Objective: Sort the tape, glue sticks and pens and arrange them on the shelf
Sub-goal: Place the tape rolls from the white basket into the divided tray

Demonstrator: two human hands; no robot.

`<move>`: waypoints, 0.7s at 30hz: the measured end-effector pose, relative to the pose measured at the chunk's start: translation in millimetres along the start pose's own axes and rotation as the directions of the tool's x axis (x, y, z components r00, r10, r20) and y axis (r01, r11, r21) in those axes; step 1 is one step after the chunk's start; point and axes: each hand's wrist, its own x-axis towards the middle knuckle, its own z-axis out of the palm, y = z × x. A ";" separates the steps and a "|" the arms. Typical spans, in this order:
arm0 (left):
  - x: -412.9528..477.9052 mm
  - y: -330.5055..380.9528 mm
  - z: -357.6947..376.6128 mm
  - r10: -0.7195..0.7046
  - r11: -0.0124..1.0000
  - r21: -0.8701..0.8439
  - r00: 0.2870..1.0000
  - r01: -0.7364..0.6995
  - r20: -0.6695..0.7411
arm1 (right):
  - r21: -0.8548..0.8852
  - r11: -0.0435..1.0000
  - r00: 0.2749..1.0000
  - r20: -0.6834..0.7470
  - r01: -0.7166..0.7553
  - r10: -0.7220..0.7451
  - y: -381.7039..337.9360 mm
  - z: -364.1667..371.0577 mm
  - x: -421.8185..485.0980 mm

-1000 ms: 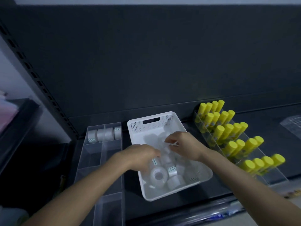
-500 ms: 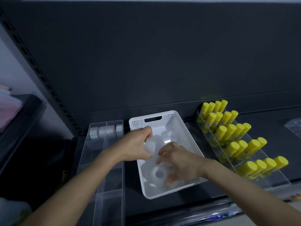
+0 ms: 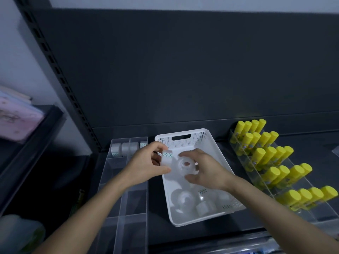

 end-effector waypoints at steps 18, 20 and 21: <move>-42.9 -36.1 -93.3 -0.068 0.994 0.070 0.966 0.088 -0.248 | 0.093 0.967 0.970 -0.056 0.239 -0.235 -98.5 56.6 80.5; -47.7 -47.4 -103.3 -0.095 0.989 0.080 0.959 0.121 -0.268 | 0.091 0.972 0.976 -0.025 0.217 -0.216 -104.5 67.8 88.2; -49.4 -53.7 -107.0 -0.109 0.986 0.095 0.957 0.139 -0.269 | 0.077 0.974 0.976 -0.008 0.215 -0.215 -105.9 73.1 91.4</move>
